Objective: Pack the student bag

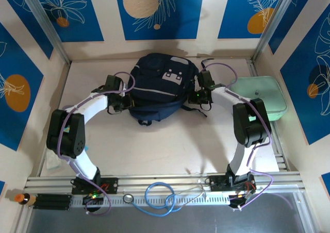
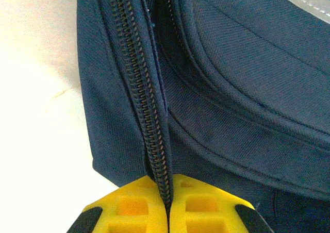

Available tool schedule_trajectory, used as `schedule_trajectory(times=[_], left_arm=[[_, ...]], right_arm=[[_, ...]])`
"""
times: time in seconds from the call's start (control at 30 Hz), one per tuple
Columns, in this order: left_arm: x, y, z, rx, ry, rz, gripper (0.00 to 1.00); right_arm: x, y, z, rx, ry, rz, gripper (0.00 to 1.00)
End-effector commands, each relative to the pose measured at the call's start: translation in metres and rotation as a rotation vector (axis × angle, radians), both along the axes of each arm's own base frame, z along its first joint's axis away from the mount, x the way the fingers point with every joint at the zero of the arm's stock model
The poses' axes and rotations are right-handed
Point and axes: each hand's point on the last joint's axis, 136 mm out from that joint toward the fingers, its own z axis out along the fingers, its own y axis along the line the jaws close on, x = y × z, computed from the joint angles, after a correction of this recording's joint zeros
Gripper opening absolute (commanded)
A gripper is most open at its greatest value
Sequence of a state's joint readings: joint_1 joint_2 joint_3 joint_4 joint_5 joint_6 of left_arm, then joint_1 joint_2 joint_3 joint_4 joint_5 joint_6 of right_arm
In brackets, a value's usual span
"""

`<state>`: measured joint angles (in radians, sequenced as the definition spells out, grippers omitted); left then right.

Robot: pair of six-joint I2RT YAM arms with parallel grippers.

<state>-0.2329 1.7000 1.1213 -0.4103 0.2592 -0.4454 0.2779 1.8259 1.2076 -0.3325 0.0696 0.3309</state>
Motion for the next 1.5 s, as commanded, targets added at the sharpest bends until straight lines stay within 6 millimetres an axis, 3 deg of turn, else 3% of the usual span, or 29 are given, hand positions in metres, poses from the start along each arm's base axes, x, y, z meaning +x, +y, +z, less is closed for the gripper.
schedule_trajectory(times=[0.0,0.13,0.27,0.57,0.77,0.9,1.03,1.13,1.3,1.47], left_arm=[[-0.005,0.018,-0.006,0.046,0.05,-0.005,0.0],[-0.006,0.018,-0.006,0.046,0.056,-0.003,0.0],[-0.006,0.016,-0.004,0.026,0.058,-0.002,0.0],[-0.029,0.004,-0.005,-0.049,0.1,0.016,0.0],[-0.065,-0.011,-0.009,-0.029,0.146,-0.014,0.01],[-0.088,-0.013,-0.006,0.055,0.137,-0.052,0.17],[-0.089,-0.002,0.008,0.153,0.077,-0.095,0.32],[-0.078,-0.001,0.03,0.198,-0.011,-0.142,0.4],[-0.045,-0.026,0.07,0.193,-0.231,-0.25,0.58],[-0.023,-0.055,0.083,0.176,-0.373,-0.359,0.74]], right_arm=[[0.022,-0.019,0.007,-0.041,-0.042,-0.014,0.1],[0.026,-0.03,0.001,-0.091,-0.015,-0.07,0.22],[0.023,-0.036,0.007,-0.1,-0.012,-0.138,0.33],[-0.022,-0.003,0.075,0.125,-0.111,-0.091,0.51],[-0.047,0.029,0.083,0.235,-0.064,-0.093,0.55],[-0.06,0.057,0.077,0.302,-0.013,-0.099,0.55],[-0.067,0.079,0.072,0.378,0.042,-0.118,0.55],[-0.071,0.094,0.068,0.452,0.096,-0.126,0.54],[-0.079,0.104,0.052,0.506,0.188,-0.179,0.53],[-0.087,0.109,0.033,0.539,0.256,-0.178,0.52]])
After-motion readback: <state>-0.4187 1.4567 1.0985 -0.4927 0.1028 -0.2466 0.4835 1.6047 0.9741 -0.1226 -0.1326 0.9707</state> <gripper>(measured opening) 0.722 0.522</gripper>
